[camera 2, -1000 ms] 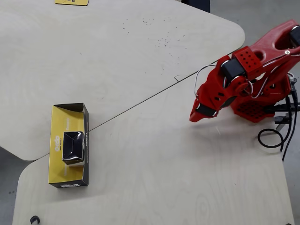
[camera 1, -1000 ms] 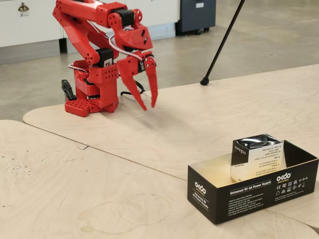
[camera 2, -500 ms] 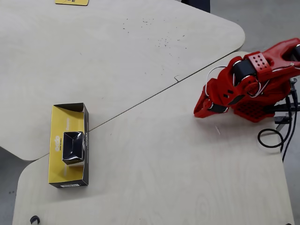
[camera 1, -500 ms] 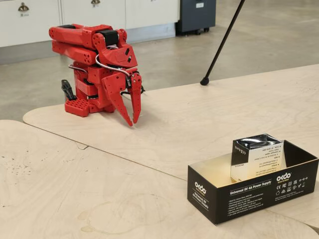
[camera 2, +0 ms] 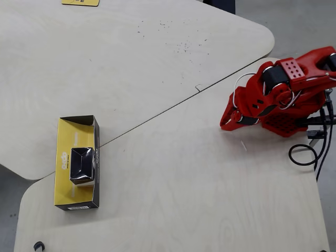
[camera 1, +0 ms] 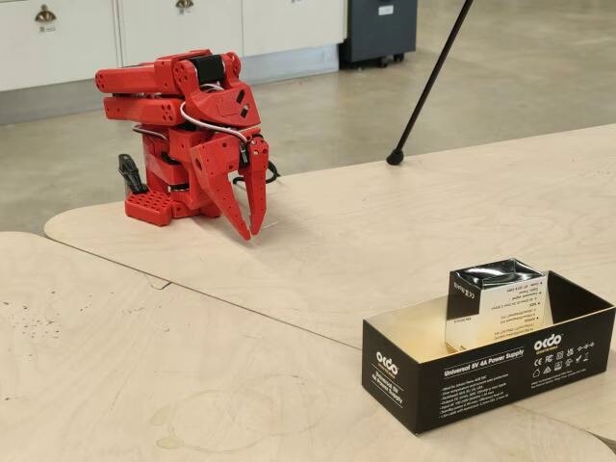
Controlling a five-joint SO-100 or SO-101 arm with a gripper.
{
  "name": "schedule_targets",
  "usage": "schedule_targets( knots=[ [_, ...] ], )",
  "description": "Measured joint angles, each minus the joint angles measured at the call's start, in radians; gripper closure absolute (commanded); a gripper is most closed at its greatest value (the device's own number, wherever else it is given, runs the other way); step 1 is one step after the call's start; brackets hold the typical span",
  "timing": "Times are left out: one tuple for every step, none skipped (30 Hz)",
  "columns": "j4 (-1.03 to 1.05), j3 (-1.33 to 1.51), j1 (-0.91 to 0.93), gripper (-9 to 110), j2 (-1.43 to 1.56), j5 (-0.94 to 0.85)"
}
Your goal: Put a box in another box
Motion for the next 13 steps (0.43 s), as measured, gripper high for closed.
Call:
schedule_targets(
  knots=[
    [0.0,0.0,0.0,102,0.0,0.0],
    [0.0,0.0,0.0,102,0.0,0.0],
    [0.002,0.0,0.0,102,0.0,-0.002],
    [0.002,0.0,0.014,102,0.0,-0.005],
    [0.002,0.0,0.044,102,0.0,-0.009],
    [0.002,0.0,0.084,102,0.0,-0.011],
    [0.002,0.0,0.123,102,0.0,-0.014],
    [0.002,0.0,0.153,102,0.0,-0.014],
    [0.002,0.0,0.169,102,0.0,-0.014],
    [0.002,0.0,0.172,102,0.0,-0.014],
    [0.002,0.0,0.178,102,0.0,-0.014],
    [0.002,0.0,0.186,102,0.0,-0.014],
    [0.002,0.0,0.19,102,0.0,-0.014]
  ],
)
